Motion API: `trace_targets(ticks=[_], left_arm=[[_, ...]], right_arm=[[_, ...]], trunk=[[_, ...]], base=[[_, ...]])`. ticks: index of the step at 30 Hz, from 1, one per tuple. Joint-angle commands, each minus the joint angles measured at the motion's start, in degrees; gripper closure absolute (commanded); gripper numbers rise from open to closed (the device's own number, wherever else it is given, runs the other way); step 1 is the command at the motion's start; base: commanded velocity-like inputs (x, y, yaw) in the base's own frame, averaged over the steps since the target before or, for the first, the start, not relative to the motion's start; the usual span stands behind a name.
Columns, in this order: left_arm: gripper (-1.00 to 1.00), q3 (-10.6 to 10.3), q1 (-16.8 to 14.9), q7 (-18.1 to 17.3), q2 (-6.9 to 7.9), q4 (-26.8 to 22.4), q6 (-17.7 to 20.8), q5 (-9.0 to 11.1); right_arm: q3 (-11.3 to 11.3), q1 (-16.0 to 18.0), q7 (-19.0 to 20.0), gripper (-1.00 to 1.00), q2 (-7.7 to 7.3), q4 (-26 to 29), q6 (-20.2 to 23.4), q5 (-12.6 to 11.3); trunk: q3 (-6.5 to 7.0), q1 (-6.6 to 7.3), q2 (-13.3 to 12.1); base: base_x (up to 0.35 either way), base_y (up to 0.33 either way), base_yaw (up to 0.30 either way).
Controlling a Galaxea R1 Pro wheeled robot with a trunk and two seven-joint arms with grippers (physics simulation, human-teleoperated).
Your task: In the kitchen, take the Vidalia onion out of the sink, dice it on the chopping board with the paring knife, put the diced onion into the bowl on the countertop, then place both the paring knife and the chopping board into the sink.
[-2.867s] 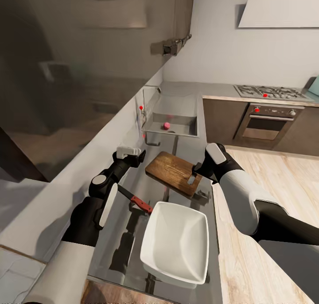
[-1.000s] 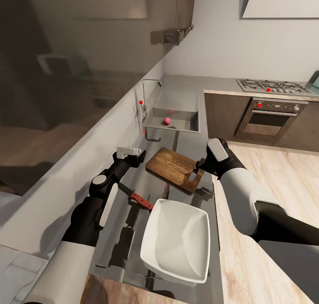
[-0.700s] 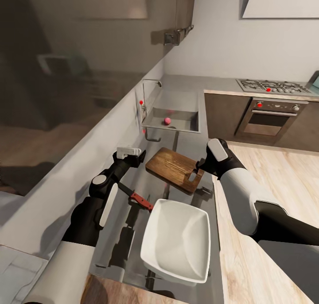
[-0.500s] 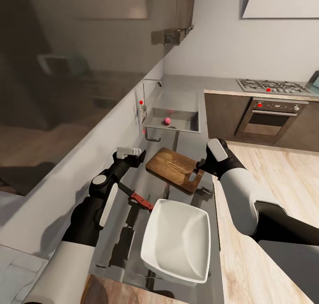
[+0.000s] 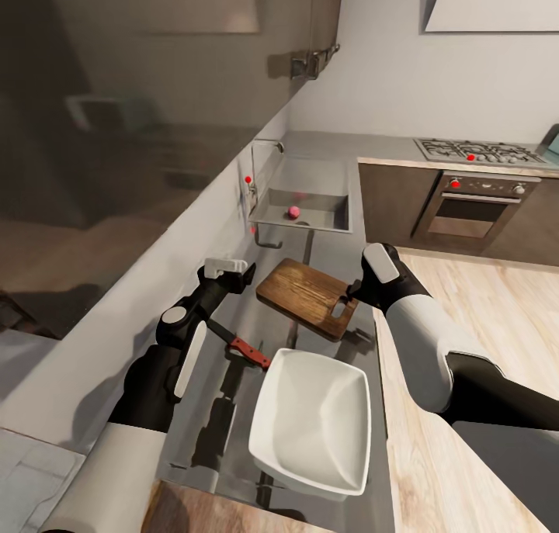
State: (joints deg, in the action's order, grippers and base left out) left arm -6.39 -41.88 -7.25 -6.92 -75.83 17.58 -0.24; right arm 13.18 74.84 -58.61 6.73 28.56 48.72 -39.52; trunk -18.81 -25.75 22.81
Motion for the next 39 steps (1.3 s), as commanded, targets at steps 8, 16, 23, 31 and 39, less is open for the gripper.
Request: trace_targets(ticks=[8,16,23,31,39], left_arm=[[-1.0,0.1,0.0,-0.2,-0.02,-0.1,0.4,0.0],[-1.0,0.1,0.0,-0.2,-0.02,-0.1,0.4,0.0],[-1.0,0.1,0.0,-0.2,-0.02,-0.1,0.4,0.0],[-1.0,0.1,0.0,-0.2,-0.02,-0.1,0.4,0.0],[-1.0,0.1,0.0,-0.2,-0.02,-0.1,0.4,0.0]], right_arm=[[0.2,0.0,-0.5,-1.0,0.04,0.1,0.2,-0.4],[0.2,0.0,-0.5,-1.0,0.04,0.1,0.2,-0.4],[0.2,0.0,-0.5,-1.0,0.04,0.1,0.2,-0.4],[0.2,0.0,-0.5,-1.0,0.04,0.1,0.2,-0.4],[0.2,0.0,-0.5,-1.0,0.04,0.1,0.2,-0.4]], trunk=[[-0.11,-0.03,0.1],[-0.11,-0.03,0.1],[-0.11,-0.03,0.1],[-0.16,-0.03,0.1],[-0.71,-0.03,0.1]], base=[[-0.002,0.004,0.0],[0.0,0.038,0.0],[0.0,0.04,0.0],[0.0,0.001,0.0],[0.0,0.0,0.0]])
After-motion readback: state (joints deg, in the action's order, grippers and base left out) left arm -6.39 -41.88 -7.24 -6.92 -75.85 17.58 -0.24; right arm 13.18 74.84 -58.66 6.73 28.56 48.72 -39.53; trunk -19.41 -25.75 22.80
